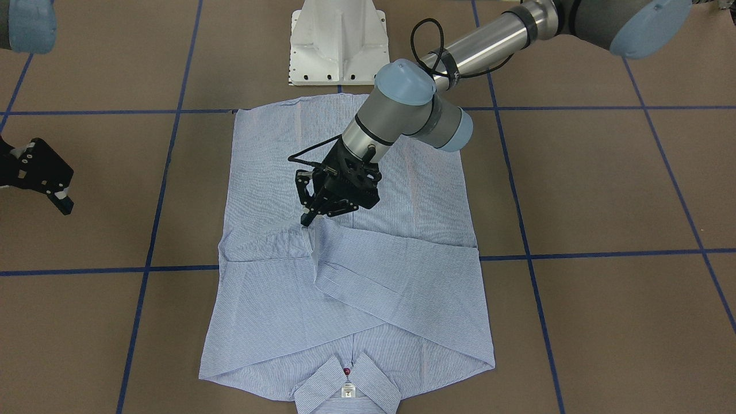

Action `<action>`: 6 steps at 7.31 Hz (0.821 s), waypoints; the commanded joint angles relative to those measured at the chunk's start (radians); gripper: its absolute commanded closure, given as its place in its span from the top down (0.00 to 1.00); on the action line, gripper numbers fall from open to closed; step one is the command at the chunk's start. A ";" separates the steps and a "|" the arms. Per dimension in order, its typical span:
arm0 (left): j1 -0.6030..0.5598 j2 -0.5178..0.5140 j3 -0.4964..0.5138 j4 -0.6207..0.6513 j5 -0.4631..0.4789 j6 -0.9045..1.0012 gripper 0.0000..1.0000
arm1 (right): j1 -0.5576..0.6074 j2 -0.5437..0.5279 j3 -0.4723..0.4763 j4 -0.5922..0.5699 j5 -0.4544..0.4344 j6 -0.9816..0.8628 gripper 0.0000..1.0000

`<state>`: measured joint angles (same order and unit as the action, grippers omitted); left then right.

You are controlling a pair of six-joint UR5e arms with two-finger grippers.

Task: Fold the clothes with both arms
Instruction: 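Carry the cuff with the left gripper across onto the shirt front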

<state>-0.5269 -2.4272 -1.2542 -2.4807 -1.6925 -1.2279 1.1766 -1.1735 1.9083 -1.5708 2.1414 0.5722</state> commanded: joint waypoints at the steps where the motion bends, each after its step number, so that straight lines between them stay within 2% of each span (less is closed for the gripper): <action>1: 0.056 -0.018 0.016 0.000 0.045 -0.001 0.15 | 0.000 -0.002 0.000 0.000 0.000 0.001 1.00; 2: 0.061 -0.015 0.016 -0.001 0.043 -0.004 0.94 | 0.000 -0.002 0.002 0.000 0.000 0.003 1.00; 3: 0.062 -0.010 0.004 0.000 0.045 -0.004 1.00 | 0.000 -0.005 0.006 0.000 0.000 0.015 1.00; 4: 0.062 -0.004 -0.016 0.019 0.039 0.002 1.00 | -0.021 -0.003 0.020 0.000 -0.003 0.079 1.00; 5: 0.059 0.019 -0.051 0.078 0.037 0.037 1.00 | -0.084 -0.006 0.055 0.000 -0.055 0.200 1.00; 6: 0.058 0.084 -0.173 0.185 0.036 0.094 1.00 | -0.171 -0.009 0.099 -0.002 -0.145 0.318 1.00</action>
<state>-0.4675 -2.4001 -1.3220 -2.3963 -1.6544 -1.1881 1.0938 -1.1795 1.9610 -1.5711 2.0814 0.7549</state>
